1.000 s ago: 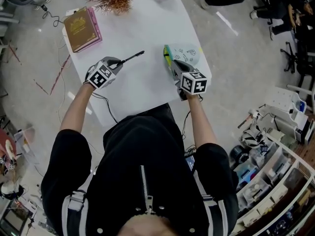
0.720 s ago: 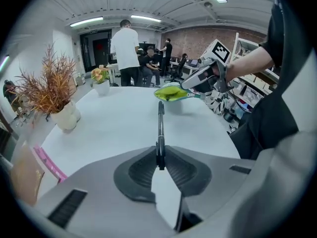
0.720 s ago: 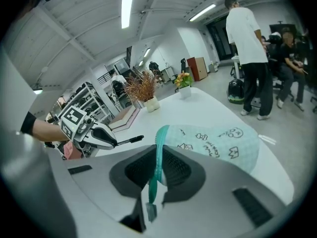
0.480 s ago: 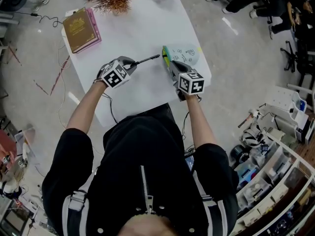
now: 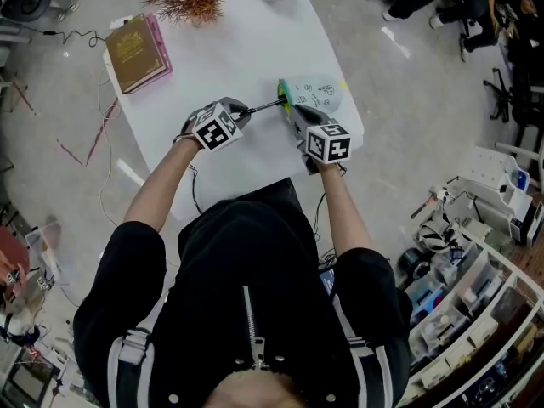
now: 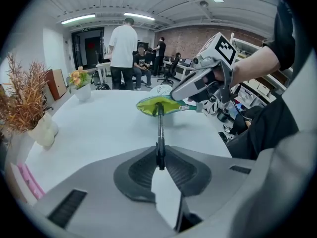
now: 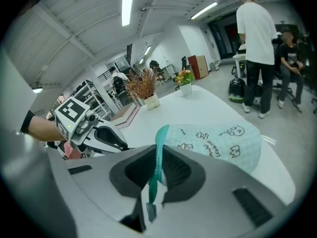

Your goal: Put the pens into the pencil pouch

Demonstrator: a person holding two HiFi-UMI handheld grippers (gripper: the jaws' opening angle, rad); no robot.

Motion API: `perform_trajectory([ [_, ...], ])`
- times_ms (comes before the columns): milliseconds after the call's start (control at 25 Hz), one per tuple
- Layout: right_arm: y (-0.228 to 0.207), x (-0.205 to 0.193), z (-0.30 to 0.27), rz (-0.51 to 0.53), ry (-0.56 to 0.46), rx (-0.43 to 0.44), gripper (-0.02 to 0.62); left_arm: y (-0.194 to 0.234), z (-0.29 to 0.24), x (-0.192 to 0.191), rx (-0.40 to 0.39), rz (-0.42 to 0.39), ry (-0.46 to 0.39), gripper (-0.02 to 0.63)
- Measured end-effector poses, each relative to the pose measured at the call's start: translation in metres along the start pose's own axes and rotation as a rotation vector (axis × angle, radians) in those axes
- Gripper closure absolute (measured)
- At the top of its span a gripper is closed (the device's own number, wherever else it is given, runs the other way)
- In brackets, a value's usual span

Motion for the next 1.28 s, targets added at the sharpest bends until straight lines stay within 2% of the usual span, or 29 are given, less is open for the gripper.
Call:
perform_trajectory([
  [480, 0.003, -0.006, -0.001, 0.010, 0.018, -0.002, 0.552, -0.013, -0.020, 0.026, -0.035, -0.016, -0.016, 0.534],
  [800, 0.002, -0.009, -0.006, 0.003, 0.032, 0.005, 0.552, -0.016, -0.032, 0.043, -0.054, 0.006, -0.057, 0.534],
  [1040, 0.004, -0.008, -0.004, -0.001, 0.029, 0.014, 0.552, -0.017, -0.040, 0.050, -0.075, 0.051, -0.104, 0.534],
  [1280, 0.002, -0.007, -0.005, -0.012, 0.025, 0.029, 0.552, -0.015, -0.047, 0.054, -0.118, 0.136, -0.141, 0.534],
])
Point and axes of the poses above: the fingertips, and each gripper's own axes: z backward along the fingers, y to its left, x out of its top, the point moved 6 cm from there along z, backward along the fingers, and after that the axes turned 6 degrees about x, right-handed, at the moved point
